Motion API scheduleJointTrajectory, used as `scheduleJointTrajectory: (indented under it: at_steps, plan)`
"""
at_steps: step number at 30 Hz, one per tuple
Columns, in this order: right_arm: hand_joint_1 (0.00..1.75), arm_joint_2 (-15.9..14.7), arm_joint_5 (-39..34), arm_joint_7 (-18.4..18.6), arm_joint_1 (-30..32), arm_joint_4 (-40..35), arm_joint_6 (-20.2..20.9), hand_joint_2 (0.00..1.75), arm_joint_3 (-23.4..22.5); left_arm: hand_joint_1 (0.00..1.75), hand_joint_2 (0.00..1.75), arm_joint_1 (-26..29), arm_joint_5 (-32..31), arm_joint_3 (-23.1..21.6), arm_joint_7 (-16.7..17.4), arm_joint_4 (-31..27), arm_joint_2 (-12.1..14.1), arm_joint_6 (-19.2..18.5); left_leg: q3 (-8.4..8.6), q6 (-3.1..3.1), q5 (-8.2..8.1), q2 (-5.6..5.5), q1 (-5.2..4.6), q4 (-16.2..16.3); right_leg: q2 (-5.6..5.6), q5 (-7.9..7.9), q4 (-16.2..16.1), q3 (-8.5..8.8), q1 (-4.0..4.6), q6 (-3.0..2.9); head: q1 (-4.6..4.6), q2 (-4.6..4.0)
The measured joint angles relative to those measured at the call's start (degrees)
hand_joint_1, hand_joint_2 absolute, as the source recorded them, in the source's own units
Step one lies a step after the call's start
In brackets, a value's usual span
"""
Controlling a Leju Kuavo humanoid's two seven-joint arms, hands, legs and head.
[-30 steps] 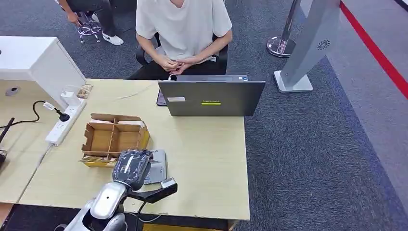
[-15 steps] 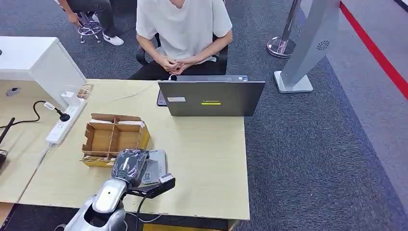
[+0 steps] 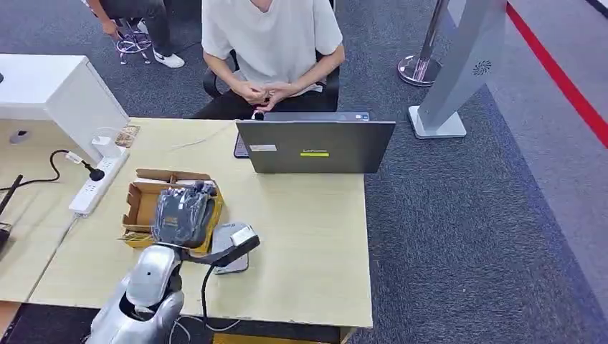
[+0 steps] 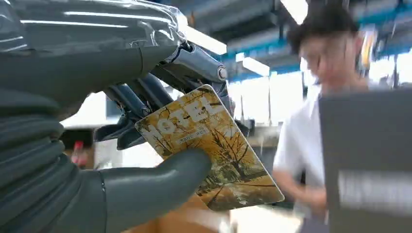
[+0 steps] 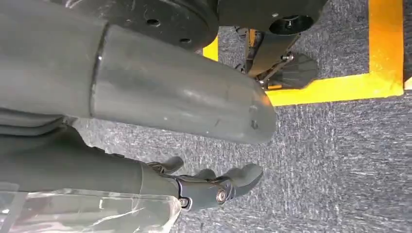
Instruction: Pass the card to the sensor for recognition and then transmit it.
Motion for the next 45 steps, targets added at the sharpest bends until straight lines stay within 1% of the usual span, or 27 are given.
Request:
scheduleJointTrajectory:
  at_steps: [4, 7, 8, 9, 10, 12, 14, 19, 25, 26, 32, 40, 41, 43, 45]
  plan:
    - [0.0, 0.0, 0.96, -0.07, 0.03, 0.02, -0.02, 0.0, 0.37, 1.75, 1.75, -4.51, -2.16, 1.58, -0.02, -1.4, 0.48, 2.8, -0.01, -0.03, 0.04, -0.05, 0.01, 0.0, -0.04, 0.0, 0.03, -0.01, 0.0, -0.01, 0.02, 0.0]
    - [0.0, 0.0, 1.11, -0.07, 0.07, 0.07, -0.02, 0.0, 0.57, 1.75, 1.75, -6.92, -2.29, 3.02, -0.04, -1.4, 0.85, 2.9, 0.01, -0.06, 0.06, -0.01, 0.01, 0.0, 0.0, 0.03, 0.04, -0.04, 0.01, -0.06, -0.02, 0.0]
    - [0.0, 0.0, 1.29, -0.04, 0.1, 0.09, -0.02, 0.0, 0.7, 1.75, 1.75, -7.73, -2.47, 3.28, 0.24, -1.33, 1.09, 2.71, -0.03, -0.08, 0.07, -0.03, 0.03, 0.0, -0.01, 0.03, 0.04, -0.06, 0.02, -0.06, 0.02, 0.0]
    - [0.0, 0.0, 1.53, 0.0, 0.08, 0.09, -0.02, 0.0, 0.85, 1.75, 1.75, -8.89, -2.6, 3.39, 1.47, -1.07, 1.36, 2.07, -0.04, -0.08, 0.08, -0.05, 0.04, 0.0, -0.03, 0.03, 0.04, -0.07, 0.03, -0.06, 0.02, 0.0]
    - [0.0, 0.0, 1.7, 0.02, -0.01, 0.09, 0.0, 0.0, 0.98, 1.75, 1.75, -10.45, -2.66, 3.39, 3.24, -0.48, 1.93, 1.35, -0.04, -0.1, 0.1, -0.06, 0.04, 0.0, -0.03, 0.04, 0.05, -0.06, 0.03, -0.06, 0.04, 0.0]
    - [0.0, 0.0, 1.79, 0.15, -0.06, 0.09, 0.0, 0.0, 1.29, 1.75, 1.75, -12.83, -2.68, 3.41, 5.75, 0.88, 3.26, 0.45, -0.02, -0.11, 0.11, 0.0, 0.03, -0.01, 0.0, 0.07, 0.06, -0.06, 0.03, -0.11, 0.0, 0.0]
    - [0.0, 0.0, 1.79, 0.15, 0.06, 0.09, 0.02, 0.0, 1.42, 1.75, 1.75, -14.29, -2.68, 3.47, 6.05, 1.84, 3.8, -0.25, -0.02, -0.11, 0.13, -0.02, 0.04, -0.01, -0.01, 0.07, 0.05, -0.07, 0.03, -0.11, -0.02, 0.0]
    - [0.0, 0.0, 1.05, 0.35, -0.1, 0.11, 1.05, 0.0, 1.53, 1.75, 1.75, -17.83, -2.68, 3.89, 5.99, 4.31, 3.82, -3.13, -0.04, -0.11, 0.14, -0.02, 0.03, 0.0, -0.01, 0.08, 0.05, -0.06, 0.03, -0.12, 0.0, 0.0]
    - [0.0, 0.0, 1.09, 0.55, -0.09, 0.11, 0.98, 0.0, 1.53, 1.75, 1.75, -19.22, -2.68, 3.91, 5.84, 5.36, 3.65, -4.4, -0.04, -0.11, 0.14, -0.02, 0.03, 0.0, 0.0, 0.08, 0.04, -0.08, 0.02, -0.12, 0.0, 0.0]
    - [0.0, 0.0, 1.11, 0.66, -0.08, 0.11, 0.98, 1.75, 1.53, 0.0, 1.75, -19.4, -2.71, 3.91, 5.84, 5.49, 3.58, -4.42, -0.04, -0.11, 0.13, -0.02, 0.03, 0.0, 0.0, 0.08, 0.04, -0.08, 0.02, -0.12, -0.02, 0.0]
    - [0.0, 0.0, 0.87, 0.68, -0.12, 0.11, 1.18, 1.75, 1.53, 0.0, 1.75, -19.61, -2.68, 3.89, 6.03, 5.77, 3.17, -6.8, -0.04, -0.11, 0.13, 0.0, 0.03, 0.0, 0.02, 0.07, 0.05, -0.11, 0.02, -0.12, -0.02, 0.0]
    - [0.0, 0.0, 0.35, 0.68, -0.11, 0.11, 1.09, 1.75, 1.53, 0.0, 1.75, -19.49, -2.38, 3.89, 4.96, 5.36, 1.38, -6.67, -0.05, -0.11, 0.13, -0.01, 0.02, 0.0, 0.01, 0.08, 0.05, -0.08, 0.02, -0.12, 0.0, 0.0]
    - [0.0, 0.0, 0.22, 0.68, -0.11, 0.11, 1.09, 0.0, 1.53, 0.0, 1.75, -19.21, -2.31, 3.89, 4.43, 4.92, 1.22, -6.63, -0.05, -0.11, 0.13, -0.01, 0.02, 0.0, 0.01, 0.08, 0.05, -0.08, 0.02, -0.12, -0.02, 0.0]
    - [0.0, 0.0, -0.11, 0.68, -0.09, 0.11, 1.05, 0.0, 1.51, 0.0, 1.75, -18.3, -1.97, 3.87, 3.48, 3.59, 0.79, -6.8, -0.05, -0.11, 0.13, -0.01, 0.02, 0.0, 0.02, 0.08, 0.04, -0.09, 0.02, -0.12, 0.0, 0.0]
    - [0.0, 0.02, -0.65, 0.68, -0.09, 0.11, 0.92, 0.0, 1.31, 0.0, 1.75, -16.39, -0.59, 3.35, 1.29, 1.1, 0.11, -7.33, -0.05, -0.1, 0.12, 0.02, 0.02, 0.0, 0.04, 0.07, 0.04, -0.09, 0.01, -0.11, -0.02, 0.0]
